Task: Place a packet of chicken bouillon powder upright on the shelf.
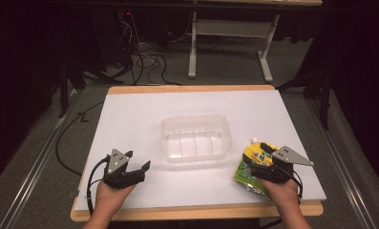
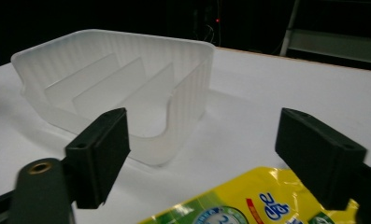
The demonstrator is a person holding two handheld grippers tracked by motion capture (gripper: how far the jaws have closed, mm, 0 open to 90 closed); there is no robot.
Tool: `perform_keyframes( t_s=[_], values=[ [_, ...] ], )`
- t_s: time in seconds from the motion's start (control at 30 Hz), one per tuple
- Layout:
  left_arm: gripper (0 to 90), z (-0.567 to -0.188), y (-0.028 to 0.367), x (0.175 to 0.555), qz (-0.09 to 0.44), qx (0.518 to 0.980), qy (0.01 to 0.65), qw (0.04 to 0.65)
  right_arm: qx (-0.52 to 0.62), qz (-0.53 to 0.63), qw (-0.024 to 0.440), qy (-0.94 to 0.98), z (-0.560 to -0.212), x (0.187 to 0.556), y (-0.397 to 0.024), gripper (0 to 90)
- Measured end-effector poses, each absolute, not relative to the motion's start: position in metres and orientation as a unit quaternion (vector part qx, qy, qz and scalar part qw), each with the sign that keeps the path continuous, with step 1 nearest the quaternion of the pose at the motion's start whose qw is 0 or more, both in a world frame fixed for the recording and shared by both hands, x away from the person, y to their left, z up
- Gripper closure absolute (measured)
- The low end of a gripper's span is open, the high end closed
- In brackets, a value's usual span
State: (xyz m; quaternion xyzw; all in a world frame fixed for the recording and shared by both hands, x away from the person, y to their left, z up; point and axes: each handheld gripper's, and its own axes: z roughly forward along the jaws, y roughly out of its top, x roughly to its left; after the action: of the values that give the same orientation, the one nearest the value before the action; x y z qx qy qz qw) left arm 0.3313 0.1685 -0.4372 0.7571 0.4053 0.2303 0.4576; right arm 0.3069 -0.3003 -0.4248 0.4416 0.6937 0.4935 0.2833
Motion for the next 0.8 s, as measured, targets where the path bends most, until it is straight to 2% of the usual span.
perform_keyframes(
  t_s=[0.4,0.53,0.57,0.8],
  values=[
    [26.3,-0.434,0.150,0.372,0.233,0.756,0.418,0.447,0.520,0.441,0.282,0.675,-0.440,0.259,-0.362,60.1],
    [28.2,-0.428,0.145,0.385,0.240,0.737,0.436,0.457,0.559,0.390,0.271,0.680,-0.455,0.243,-0.380,85.2],
    [28.3,-0.428,0.145,0.388,0.237,0.735,0.439,0.460,0.568,0.380,0.263,0.681,-0.459,0.241,-0.383,89.2],
    [29.1,-0.428,0.139,0.399,0.223,0.733,0.440,0.468,0.593,0.359,0.213,0.688,-0.475,0.230,-0.392,90.0]
  ],
)
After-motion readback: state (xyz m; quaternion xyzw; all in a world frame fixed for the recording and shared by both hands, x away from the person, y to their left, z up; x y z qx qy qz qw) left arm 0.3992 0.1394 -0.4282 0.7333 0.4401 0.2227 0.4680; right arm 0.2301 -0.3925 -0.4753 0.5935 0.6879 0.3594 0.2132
